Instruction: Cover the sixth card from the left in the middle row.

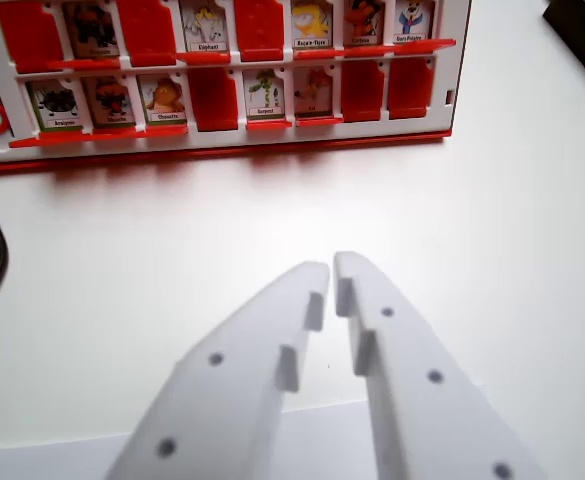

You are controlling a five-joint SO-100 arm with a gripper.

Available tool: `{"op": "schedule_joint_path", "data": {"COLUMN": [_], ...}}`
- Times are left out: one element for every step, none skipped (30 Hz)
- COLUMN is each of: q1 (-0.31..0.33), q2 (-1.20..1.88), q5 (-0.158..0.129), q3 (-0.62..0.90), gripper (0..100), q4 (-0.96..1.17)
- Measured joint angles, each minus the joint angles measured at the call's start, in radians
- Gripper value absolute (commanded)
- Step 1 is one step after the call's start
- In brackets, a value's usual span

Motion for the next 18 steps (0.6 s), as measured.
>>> {"op": "schedule_joint_path", "data": {"q1": [0.002, 0.002, 0.008, 0.015, 0.025, 0.031, 0.035, 0.038, 0.04, 0.043, 0.046, 0.051, 0.055, 0.057, 0.058, 0.058, 0.058, 0.058], "q2": [-0.014, -0.031, -0.055, -0.08, -0.107, -0.137, -0.17, -0.206, -0.242, -0.284, -0.325, -0.368, -0.411, -0.456, -0.5, -0.543, -0.586, -0.63], "q5": [-0.003, -0.005, -0.008, -0.011, -0.014, -0.015, -0.017, -0.02, -0.021, -0.023, -0.023, -0.023, -0.023, -0.023, -0.023, -0.023, -0.023, -0.023], "q3": [0.012, 0.026, 0.037, 0.046, 0.054, 0.057, 0.058, 0.058, 0.058, 0.058, 0.058, 0.058, 0.058, 0.057, 0.051, 0.043, 0.029, 0.011], "gripper": [0, 0, 0, 0, 0, 0, 0, 0, 0, 0, 0, 0, 0, 0, 0, 0, 0, 0], "q4": [-0.026, -0.051, -0.078, -0.11, -0.14, -0.17, -0.201, -0.233, -0.265, -0.299, -0.328, -0.354, -0.379, -0.403, -0.428, -0.454, -0.477, -0.495]}}
